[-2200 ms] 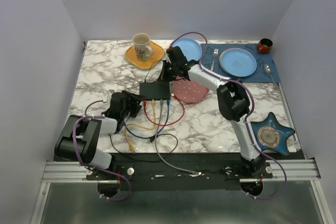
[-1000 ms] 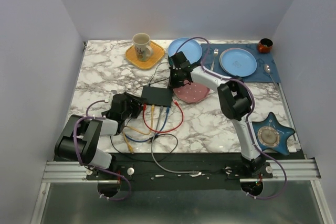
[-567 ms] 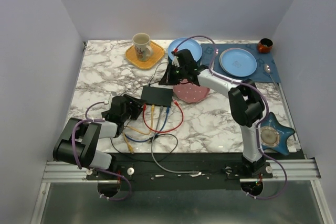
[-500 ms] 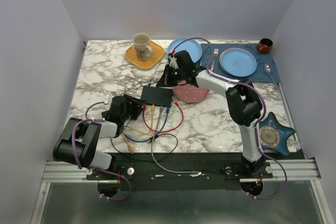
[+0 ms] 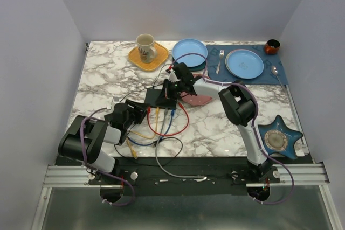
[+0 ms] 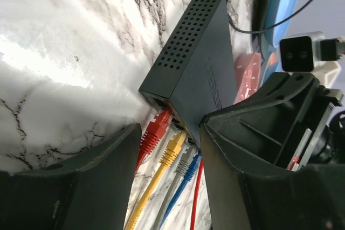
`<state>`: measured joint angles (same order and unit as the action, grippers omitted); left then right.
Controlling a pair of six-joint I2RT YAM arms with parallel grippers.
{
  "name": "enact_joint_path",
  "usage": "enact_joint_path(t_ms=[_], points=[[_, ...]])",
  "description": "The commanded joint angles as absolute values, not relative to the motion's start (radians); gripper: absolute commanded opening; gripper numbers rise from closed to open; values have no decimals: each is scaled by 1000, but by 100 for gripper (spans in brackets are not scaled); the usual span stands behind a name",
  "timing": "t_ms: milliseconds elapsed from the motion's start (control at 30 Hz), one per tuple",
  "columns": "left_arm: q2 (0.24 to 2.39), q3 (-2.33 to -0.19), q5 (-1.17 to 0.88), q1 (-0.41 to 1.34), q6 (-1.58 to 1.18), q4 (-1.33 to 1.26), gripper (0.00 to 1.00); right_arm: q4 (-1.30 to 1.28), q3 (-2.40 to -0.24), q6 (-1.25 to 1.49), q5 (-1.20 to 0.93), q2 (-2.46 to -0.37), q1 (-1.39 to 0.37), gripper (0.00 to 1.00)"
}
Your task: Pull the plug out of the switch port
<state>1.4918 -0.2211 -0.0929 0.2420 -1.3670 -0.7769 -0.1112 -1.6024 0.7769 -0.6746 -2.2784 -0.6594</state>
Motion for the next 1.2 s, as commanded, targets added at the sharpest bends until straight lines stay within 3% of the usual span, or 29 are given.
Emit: enact_joint_path(t_ms=[0,133,300,500,800,1167], points=[[1592,-140,-133,236,-1382,-876,63,-87,-1601,821,-715,-2296,-658,1],[1655,-100,-164,213,-1375,-1099,63,-83,-1594,825,-704,-2287,-655,1],[1724,-100,-184,184,-1341,-1189,63,-84,-1594,827,-695,-2290,-655,1],[1651,-115,-135,173,-1279,-1088,63,-86,-1580,819,-681,-2286,-650,1],[1414,-204,-49,166,-1123,-721,63,-94,-1585,815,-675,-2295,-649,1],[1577,-199,-144,184,-1166,-888,61,-103,-1606,819,-680,-2319,-650,1]])
